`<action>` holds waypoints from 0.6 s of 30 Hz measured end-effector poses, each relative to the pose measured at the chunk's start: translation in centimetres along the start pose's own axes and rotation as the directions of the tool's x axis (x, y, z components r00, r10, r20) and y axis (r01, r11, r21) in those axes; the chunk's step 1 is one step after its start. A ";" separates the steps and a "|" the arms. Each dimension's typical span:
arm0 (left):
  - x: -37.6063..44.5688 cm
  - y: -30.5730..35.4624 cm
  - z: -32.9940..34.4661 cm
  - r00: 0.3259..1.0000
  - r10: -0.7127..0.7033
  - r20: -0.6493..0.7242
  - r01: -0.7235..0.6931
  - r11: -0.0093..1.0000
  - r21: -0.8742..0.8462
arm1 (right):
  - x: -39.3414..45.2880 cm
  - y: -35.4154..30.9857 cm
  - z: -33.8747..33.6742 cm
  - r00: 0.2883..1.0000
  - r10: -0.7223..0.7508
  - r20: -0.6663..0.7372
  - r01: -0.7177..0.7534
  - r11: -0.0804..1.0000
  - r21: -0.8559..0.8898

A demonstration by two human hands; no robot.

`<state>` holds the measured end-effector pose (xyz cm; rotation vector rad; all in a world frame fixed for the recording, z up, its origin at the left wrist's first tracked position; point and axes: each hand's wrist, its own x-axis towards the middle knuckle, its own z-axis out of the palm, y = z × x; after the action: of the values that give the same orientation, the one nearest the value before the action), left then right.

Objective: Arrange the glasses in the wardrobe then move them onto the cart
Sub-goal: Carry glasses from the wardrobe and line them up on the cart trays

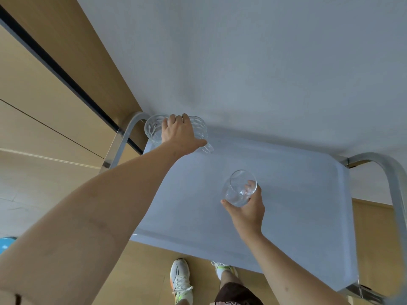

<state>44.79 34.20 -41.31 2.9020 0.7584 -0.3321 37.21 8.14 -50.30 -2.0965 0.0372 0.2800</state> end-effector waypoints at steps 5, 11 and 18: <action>-0.8 -0.5 -0.2 0.999 0.045 0.030 -0.044 0.998 -0.050 | 0.2 -0.2 -0.1 1.000 -0.006 0.028 0.007 1.000 -0.023; -2.6 -2.2 -0.4 0.993 0.115 -0.035 -0.118 0.984 -0.134 | -0.4 -0.7 0.0 1.000 -0.007 0.024 0.008 0.999 -0.040; -1.9 -3.2 -0.7 0.984 0.179 -0.007 -0.179 0.980 -0.091 | -0.9 -1.9 0.4 1.000 -0.025 -0.012 0.025 0.999 -0.027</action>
<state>41.72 36.17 -40.41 2.8559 0.4925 -0.2719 36.54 9.37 -48.76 -2.1237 0.0151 0.2536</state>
